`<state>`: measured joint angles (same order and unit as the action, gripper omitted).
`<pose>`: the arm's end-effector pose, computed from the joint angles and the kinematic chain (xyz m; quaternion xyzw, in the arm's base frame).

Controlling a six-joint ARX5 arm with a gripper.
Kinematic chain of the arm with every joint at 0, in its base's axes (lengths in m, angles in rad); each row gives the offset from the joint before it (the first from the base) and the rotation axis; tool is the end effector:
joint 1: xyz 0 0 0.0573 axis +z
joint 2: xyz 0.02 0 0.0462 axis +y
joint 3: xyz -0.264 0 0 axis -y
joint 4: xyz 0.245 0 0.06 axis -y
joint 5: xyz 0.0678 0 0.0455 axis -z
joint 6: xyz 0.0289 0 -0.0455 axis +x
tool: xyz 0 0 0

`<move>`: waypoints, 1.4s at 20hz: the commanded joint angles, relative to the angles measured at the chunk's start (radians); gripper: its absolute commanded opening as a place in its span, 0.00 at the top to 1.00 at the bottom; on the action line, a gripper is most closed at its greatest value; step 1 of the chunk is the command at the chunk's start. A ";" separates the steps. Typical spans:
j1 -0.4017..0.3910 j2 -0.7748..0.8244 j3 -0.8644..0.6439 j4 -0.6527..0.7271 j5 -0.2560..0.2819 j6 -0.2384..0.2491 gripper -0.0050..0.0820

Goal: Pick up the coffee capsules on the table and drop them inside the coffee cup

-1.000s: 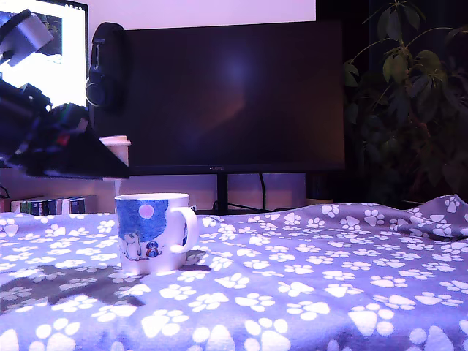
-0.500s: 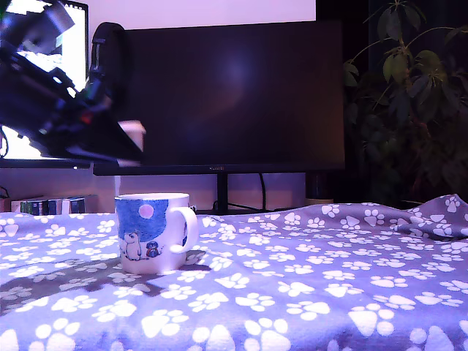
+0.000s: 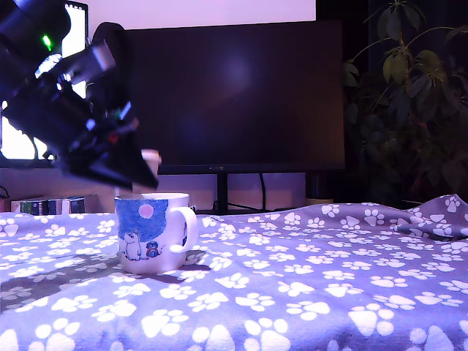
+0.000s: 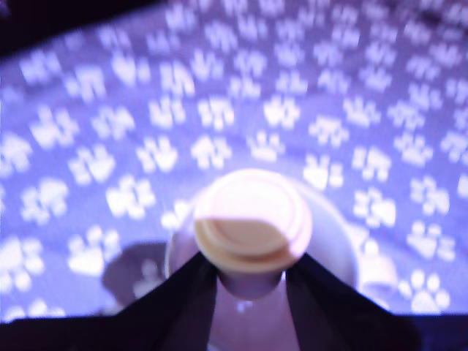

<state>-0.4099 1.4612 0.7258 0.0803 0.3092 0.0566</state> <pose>0.2612 -0.1231 0.1880 0.0413 0.3118 -0.3421 0.8855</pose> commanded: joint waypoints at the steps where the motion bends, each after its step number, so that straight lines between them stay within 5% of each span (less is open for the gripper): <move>1: -0.001 0.018 0.022 -0.009 0.001 0.004 0.84; 23: -0.001 0.018 0.024 -0.031 0.005 -0.031 0.84; 28: -0.001 0.018 0.024 -0.035 0.013 -0.056 0.75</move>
<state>-0.4099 1.4631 0.7425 0.0441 0.3153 0.0063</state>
